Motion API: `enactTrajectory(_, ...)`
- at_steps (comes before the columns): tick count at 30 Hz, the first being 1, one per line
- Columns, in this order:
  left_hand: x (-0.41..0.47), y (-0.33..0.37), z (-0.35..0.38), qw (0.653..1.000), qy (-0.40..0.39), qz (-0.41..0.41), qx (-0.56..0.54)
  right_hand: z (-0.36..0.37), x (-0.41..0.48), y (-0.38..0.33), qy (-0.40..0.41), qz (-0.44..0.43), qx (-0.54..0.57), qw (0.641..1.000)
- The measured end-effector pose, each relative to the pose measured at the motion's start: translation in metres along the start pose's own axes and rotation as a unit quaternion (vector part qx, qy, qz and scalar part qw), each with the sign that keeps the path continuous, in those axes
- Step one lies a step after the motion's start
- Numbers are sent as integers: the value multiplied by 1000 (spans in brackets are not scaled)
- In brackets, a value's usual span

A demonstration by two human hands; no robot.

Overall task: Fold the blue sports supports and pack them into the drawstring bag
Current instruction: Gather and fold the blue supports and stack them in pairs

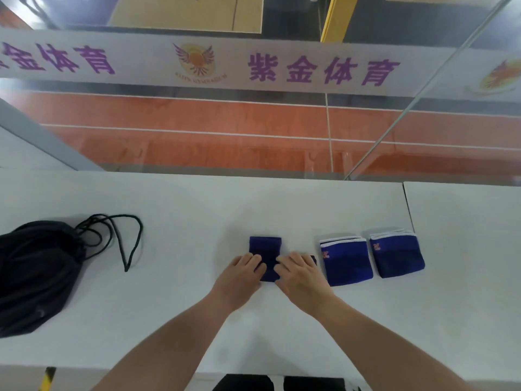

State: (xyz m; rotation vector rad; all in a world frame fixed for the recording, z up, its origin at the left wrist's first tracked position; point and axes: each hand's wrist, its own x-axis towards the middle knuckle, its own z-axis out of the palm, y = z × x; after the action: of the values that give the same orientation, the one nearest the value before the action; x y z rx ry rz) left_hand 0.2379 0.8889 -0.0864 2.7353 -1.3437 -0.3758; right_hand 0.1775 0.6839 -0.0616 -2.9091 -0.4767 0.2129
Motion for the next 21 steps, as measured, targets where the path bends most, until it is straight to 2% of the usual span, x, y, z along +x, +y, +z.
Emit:
enactTrajectory(7,11,-10,7,997,49,51,40,5,12,-19,-44,29,-44,998)
enactTrajectory(12,3,-11,-2,996,34,20,-82,9,14,-23,-23,27,-35,999)
enactTrajectory(16,-5,-14,0,977,25,-47,-208,11,19,-24,-22,37,-12,999)
enactTrajectory(21,2,-13,6,984,29,-44,-173,4,34,-22,-51,75,-27,995)
